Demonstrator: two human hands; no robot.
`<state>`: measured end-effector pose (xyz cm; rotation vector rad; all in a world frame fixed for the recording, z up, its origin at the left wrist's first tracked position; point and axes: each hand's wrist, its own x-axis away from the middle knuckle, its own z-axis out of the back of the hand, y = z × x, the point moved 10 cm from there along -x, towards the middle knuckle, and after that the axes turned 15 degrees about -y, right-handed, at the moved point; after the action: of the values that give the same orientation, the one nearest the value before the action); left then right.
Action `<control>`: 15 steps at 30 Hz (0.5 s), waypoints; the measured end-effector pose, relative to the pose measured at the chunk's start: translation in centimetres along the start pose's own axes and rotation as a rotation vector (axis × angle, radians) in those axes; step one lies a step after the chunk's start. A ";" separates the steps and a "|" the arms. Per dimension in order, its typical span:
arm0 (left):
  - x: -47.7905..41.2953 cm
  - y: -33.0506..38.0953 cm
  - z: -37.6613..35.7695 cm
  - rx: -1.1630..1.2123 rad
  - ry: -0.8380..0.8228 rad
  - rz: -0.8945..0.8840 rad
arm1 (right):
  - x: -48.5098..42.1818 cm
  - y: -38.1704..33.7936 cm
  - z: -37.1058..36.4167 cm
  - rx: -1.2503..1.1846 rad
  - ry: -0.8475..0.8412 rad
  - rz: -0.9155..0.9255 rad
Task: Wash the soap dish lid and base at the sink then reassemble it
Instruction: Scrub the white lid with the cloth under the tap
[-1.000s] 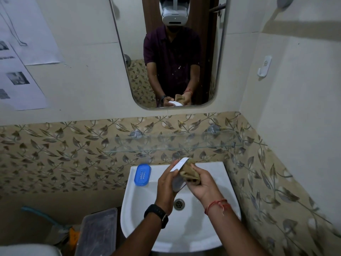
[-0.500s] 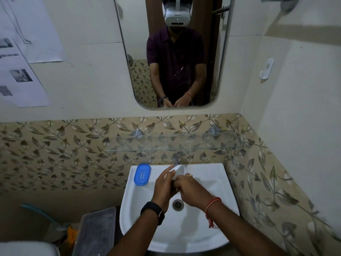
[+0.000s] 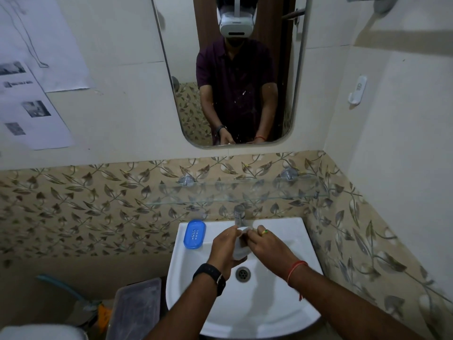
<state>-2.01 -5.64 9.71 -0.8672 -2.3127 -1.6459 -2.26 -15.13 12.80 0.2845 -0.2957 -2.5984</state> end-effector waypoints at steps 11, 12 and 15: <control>-0.1 2.5 2.9 -0.060 0.123 -0.141 | 2.4 1.5 -2.4 -1.698 -0.326 -0.290; 0.0 3.0 3.3 -0.031 0.125 -0.151 | 3.0 1.6 -2.8 -1.808 -0.276 -0.320; 0.2 3.7 3.8 0.019 0.119 -0.162 | 4.5 3.7 -3.9 -1.772 -0.051 -0.545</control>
<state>0.55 -1.33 11.36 -0.5744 -2.3662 -1.6849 -3.37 -21.15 9.40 -0.3944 2.1438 -2.2503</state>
